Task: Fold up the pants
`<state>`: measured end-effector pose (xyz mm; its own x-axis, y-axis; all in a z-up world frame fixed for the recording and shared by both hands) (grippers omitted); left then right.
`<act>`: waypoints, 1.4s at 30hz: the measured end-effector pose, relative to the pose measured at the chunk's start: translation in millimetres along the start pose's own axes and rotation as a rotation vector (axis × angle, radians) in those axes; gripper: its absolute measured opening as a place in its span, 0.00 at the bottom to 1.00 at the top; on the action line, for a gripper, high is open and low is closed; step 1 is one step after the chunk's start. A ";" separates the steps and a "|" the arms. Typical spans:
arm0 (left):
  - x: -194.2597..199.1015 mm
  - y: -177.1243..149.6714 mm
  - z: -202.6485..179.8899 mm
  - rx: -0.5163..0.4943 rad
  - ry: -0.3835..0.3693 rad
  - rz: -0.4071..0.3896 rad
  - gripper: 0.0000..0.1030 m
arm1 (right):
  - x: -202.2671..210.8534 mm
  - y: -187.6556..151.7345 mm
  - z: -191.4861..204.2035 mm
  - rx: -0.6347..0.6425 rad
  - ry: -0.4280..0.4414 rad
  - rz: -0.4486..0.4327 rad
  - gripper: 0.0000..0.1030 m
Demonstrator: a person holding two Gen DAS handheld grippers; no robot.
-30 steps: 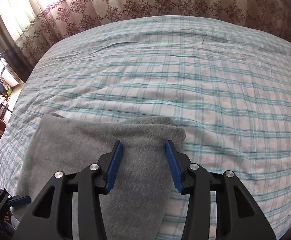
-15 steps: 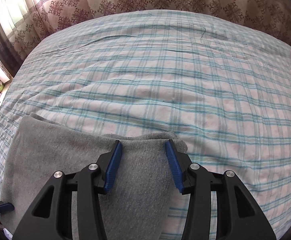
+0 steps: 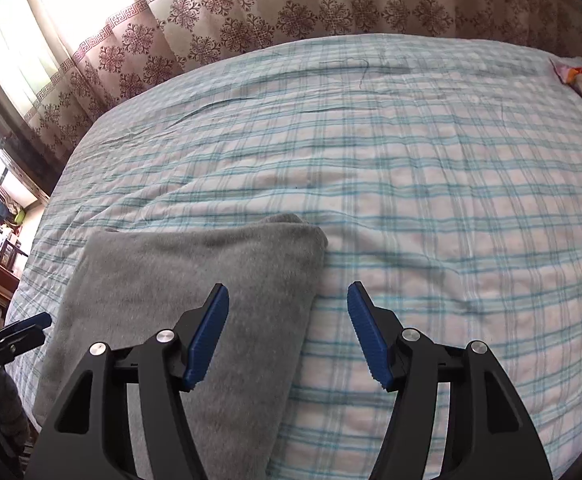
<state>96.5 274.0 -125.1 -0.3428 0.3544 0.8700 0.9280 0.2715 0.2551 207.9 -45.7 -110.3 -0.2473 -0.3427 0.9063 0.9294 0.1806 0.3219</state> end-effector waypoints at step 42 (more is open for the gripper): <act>-78.3 12.3 -11.3 -0.020 -0.319 0.191 0.72 | -67.1 -47.6 26.6 -0.148 0.403 0.224 0.83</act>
Point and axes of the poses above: each gripper's, at about its wrist camera, not at the fingertips, and x roughly against the way its jaws point, z to its left, y to its top, the point moved 6 cm from there along -x, roughly the way its jaws point, and after that the axes turned 12 degrees about z, right-handed, at the moved point
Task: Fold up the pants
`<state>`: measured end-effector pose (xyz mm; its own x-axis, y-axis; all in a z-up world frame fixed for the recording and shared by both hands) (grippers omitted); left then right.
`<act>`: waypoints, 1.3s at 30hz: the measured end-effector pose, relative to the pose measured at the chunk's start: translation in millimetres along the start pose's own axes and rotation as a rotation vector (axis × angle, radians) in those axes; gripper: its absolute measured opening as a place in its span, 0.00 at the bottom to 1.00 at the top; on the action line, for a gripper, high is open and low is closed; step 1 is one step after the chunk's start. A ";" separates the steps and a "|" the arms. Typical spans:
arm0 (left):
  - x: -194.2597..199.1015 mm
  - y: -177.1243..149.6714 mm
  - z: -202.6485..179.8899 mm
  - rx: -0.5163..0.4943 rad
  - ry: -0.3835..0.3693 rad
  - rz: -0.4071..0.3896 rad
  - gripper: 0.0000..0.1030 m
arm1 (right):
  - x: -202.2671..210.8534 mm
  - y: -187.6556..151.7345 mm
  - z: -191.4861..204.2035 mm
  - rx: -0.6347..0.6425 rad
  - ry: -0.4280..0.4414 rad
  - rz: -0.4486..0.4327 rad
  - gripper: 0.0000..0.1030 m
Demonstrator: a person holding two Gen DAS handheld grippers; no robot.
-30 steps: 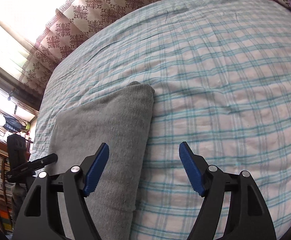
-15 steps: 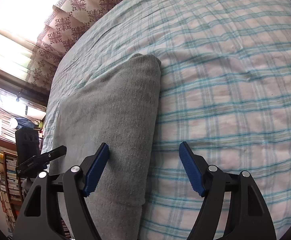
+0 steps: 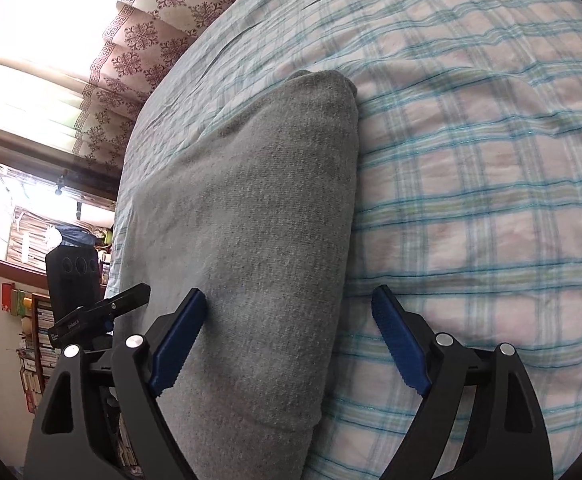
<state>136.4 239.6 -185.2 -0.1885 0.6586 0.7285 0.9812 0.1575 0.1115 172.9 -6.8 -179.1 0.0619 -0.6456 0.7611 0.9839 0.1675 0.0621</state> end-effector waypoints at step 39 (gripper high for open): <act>12.0 39.6 -80.6 -0.109 -0.092 -0.053 0.38 | 88.7 41.5 40.8 0.223 0.056 -0.160 0.27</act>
Point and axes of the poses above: each gripper's, at about its wrist camera, not at the fingertips, and x roughly against the way its jaws point, z to its left, y to its top, the point moved 6 cm from there along -x, roughly the way its jaws point, and after that the axes turned 12 degrees about z, right-handed, at the moved point
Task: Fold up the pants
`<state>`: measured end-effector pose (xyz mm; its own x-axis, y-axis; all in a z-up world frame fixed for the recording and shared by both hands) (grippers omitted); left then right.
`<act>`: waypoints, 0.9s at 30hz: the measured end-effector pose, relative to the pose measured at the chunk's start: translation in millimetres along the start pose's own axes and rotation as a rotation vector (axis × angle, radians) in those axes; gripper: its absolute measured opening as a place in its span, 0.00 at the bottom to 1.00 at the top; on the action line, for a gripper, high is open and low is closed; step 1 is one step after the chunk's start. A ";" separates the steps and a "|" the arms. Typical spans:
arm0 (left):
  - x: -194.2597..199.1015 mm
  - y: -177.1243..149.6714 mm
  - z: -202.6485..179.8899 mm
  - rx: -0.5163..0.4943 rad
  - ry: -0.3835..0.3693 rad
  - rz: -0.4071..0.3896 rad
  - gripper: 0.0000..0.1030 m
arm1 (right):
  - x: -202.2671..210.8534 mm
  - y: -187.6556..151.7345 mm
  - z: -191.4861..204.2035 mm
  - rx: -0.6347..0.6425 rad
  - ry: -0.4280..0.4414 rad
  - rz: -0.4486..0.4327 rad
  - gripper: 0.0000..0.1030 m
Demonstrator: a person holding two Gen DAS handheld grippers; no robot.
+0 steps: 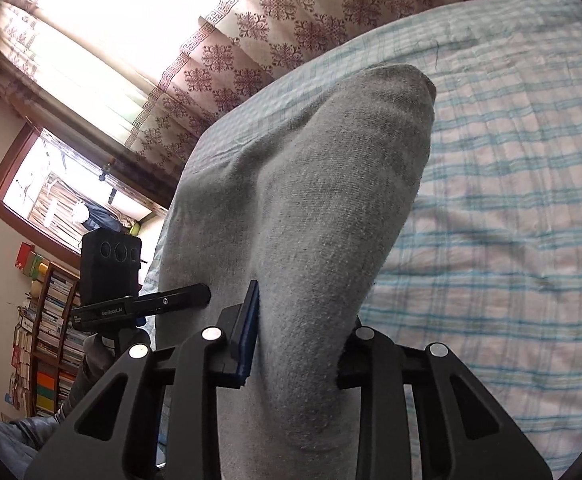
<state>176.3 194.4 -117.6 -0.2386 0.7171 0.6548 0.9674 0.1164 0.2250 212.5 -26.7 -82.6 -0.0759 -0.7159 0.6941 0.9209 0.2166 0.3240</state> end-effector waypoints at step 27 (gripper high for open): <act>-217.4 194.5 -100.8 -0.098 -0.048 0.160 0.38 | 112.6 127.4 -229.9 -0.202 -0.153 -0.117 0.27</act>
Point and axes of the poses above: each gripper's, at about its wrist camera, not at the fingertips, and x roughly against the way its jaws point, z to its left, y to its top, the point moved 6 cm from there along -x, roughly the way its jaws point, and after that the axes turned 12 degrees about z, right-handed, at the moved point
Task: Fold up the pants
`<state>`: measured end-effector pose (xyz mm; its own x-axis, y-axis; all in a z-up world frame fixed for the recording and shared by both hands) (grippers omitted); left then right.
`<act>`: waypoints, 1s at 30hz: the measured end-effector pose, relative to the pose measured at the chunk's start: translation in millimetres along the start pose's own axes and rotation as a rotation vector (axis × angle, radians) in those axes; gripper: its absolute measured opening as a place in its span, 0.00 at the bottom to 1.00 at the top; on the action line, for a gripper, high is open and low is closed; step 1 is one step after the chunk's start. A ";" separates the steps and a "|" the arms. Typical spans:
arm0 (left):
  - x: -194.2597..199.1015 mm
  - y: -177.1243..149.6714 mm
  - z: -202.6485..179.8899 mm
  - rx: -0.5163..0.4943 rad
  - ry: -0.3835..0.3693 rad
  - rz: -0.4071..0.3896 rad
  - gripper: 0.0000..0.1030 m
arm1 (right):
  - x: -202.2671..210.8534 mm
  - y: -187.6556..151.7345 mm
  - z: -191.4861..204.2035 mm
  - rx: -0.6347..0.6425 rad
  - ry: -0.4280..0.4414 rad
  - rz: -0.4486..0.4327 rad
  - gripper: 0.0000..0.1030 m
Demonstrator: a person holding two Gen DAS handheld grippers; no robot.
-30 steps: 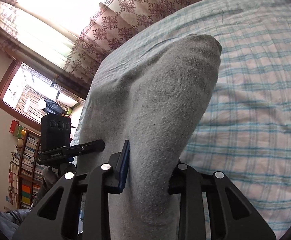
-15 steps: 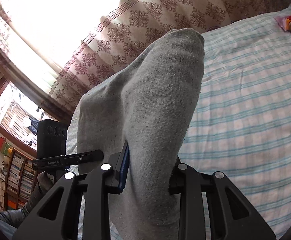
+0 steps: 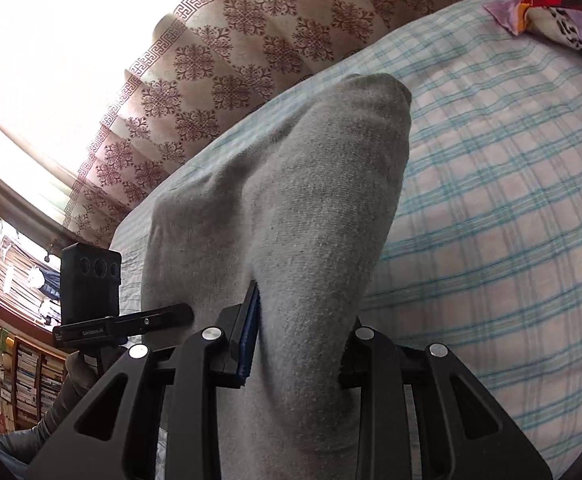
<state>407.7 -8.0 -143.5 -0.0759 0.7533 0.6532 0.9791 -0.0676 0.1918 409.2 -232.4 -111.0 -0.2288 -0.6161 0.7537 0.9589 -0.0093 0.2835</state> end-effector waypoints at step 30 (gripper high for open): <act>31.8 -86.5 -25.0 -0.163 0.506 -0.056 0.52 | 45.4 -114.2 25.9 0.116 -0.524 -0.159 0.46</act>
<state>315.9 5.4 -121.0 -0.2484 0.3522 0.9024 0.9320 -0.1668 0.3217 285.0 -238.9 -93.8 -0.4499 -0.1399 0.8820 0.8880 0.0345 0.4585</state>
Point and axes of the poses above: each gripper's, at about its wrist camera, not at the fingertips, and x roughly against the way its jaws point, z to its left, y to its top, the point moved 6 cm from there along -x, roughly the way its jaws point, and after that the axes turned 12 degrees about z, right-handed, at the moved point
